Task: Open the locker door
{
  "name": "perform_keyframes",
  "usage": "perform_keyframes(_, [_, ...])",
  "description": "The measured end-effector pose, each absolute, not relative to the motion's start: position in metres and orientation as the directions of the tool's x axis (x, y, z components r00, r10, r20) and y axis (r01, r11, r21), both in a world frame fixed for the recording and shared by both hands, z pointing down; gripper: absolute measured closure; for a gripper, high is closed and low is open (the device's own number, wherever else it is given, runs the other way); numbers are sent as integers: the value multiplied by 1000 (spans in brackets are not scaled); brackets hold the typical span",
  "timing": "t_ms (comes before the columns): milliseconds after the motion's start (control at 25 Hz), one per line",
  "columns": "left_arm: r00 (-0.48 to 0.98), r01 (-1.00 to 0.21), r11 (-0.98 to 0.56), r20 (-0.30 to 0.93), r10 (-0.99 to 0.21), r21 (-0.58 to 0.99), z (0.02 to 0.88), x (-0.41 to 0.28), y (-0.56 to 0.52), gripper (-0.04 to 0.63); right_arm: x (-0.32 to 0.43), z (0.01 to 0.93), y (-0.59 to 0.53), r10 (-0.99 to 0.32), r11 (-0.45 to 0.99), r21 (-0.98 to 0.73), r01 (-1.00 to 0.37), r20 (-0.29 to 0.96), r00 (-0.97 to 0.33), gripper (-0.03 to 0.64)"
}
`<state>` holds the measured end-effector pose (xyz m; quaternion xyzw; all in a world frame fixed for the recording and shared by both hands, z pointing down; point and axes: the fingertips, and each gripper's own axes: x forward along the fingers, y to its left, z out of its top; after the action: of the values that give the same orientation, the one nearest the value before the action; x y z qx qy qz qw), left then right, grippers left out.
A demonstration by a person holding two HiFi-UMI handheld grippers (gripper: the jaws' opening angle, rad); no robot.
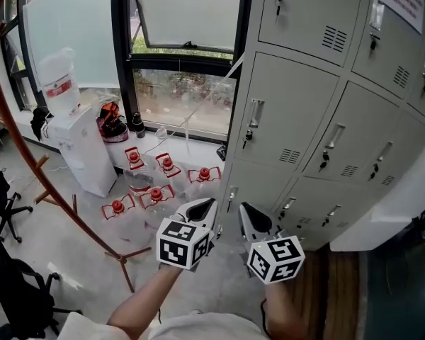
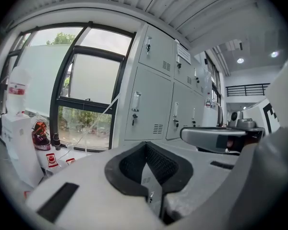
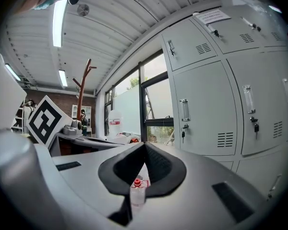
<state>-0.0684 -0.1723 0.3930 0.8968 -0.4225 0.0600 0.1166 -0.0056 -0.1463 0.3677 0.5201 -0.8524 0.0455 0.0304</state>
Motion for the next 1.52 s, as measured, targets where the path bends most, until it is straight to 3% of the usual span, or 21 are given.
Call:
perform_keyframes(560, [635,-772,-619,211,-743,145,401,-56,-237,589,11,354,-226,-888,458,-38,-888,32,-460,618])
perform_keyframes(1520, [507,-862,-494,211,-836,118,379,-23,-394,589,49,319,-389,-850,525,56,-849,-25,-527,612])
